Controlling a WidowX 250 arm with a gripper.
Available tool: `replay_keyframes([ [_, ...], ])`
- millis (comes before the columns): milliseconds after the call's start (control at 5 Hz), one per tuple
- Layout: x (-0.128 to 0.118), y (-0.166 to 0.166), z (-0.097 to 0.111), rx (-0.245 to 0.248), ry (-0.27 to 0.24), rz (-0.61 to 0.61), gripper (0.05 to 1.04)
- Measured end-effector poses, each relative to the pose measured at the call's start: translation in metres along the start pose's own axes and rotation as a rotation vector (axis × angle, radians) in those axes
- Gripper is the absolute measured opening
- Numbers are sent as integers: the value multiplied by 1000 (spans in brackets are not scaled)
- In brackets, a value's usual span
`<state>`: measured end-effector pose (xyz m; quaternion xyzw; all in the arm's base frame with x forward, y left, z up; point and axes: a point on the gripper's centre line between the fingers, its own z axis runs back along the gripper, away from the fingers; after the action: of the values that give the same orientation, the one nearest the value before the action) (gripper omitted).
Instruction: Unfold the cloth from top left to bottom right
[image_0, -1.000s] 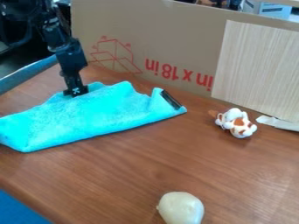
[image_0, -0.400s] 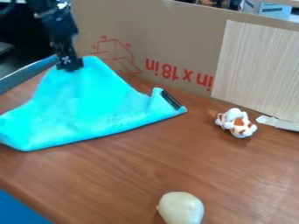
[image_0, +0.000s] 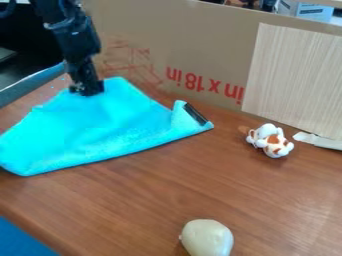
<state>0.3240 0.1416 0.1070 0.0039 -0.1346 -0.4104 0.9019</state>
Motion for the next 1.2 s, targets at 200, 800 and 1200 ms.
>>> replay_keyframes([
  [200,-2,-32,-14,27,33,-81,73],
  [800,-11,-94,-50,83,100,-233,70],
  [1200,-17,-136,-36,36,95,-294,70],
])
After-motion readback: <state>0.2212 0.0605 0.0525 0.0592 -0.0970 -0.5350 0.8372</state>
